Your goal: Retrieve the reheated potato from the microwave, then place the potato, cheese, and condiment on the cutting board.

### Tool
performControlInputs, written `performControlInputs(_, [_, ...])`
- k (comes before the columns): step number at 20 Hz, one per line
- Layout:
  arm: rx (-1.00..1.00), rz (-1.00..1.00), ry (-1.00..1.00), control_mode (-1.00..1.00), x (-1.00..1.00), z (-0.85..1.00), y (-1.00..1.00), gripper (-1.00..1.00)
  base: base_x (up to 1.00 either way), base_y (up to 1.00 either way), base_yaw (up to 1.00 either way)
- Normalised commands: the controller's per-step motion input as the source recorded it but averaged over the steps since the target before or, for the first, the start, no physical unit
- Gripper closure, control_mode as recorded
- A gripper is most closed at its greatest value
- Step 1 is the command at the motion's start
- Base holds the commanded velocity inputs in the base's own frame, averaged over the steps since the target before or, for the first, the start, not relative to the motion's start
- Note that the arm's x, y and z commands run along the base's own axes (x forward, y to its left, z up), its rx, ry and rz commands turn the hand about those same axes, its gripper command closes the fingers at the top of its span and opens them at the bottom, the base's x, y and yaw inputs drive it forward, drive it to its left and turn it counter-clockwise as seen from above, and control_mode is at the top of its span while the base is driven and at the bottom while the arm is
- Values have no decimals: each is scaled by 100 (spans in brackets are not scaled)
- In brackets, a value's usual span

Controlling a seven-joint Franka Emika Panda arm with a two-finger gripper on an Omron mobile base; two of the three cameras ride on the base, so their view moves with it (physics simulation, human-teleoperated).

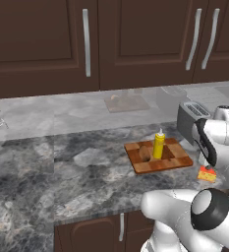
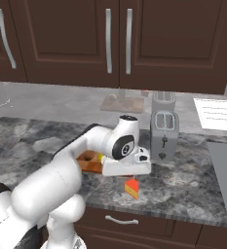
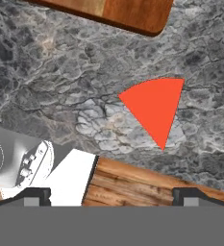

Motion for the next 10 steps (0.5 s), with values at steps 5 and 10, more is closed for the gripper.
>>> performControlInputs(5, [4,13,1,-100,4,-10,-13,-100,0,0,0])
performControlInputs(10, [6,10,-2,-100,1,-10,-19,-100,0,0,0])
